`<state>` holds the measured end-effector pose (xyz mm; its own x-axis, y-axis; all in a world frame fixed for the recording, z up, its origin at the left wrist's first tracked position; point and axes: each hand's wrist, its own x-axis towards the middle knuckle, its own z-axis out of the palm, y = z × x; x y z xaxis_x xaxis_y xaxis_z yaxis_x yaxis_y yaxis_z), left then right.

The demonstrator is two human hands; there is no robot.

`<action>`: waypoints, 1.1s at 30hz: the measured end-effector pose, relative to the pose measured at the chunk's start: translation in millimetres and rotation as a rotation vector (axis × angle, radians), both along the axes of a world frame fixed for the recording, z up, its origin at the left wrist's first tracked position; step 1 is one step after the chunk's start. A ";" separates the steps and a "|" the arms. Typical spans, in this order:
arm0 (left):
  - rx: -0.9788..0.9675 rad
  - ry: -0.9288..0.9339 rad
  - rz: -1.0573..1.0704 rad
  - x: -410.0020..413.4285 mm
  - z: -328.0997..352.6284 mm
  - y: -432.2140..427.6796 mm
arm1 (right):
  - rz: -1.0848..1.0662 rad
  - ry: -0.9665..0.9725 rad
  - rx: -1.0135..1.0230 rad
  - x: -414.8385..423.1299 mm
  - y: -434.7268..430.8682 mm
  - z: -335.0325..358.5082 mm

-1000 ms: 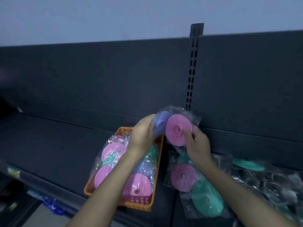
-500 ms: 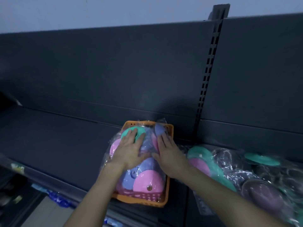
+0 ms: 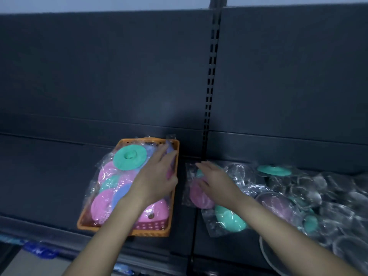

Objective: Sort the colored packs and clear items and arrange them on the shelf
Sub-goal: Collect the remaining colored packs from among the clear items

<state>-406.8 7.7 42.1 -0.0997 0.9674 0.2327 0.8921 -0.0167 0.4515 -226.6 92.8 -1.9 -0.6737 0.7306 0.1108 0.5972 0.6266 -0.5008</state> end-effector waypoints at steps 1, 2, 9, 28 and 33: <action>-0.009 0.009 -0.036 11.8 -0.6 1.4 | -0.014 -0.030 -0.007 12.2 0.7 -2.1; -0.006 0.048 -0.070 22.7 -2.5 2.7 | -0.026 -0.070 -0.022 23.6 0.4 -4.5; -0.125 0.129 -0.247 81.2 -33.1 20.1 | -0.010 -0.256 -0.027 82.6 -26.0 -30.3; -0.295 -0.633 0.428 98.2 -83.4 39.3 | -0.033 -0.416 -0.043 107.5 -31.2 -36.6; -0.177 -0.876 0.478 90.1 -77.2 44.9 | -0.177 -0.070 -0.158 114.8 -22.5 -28.0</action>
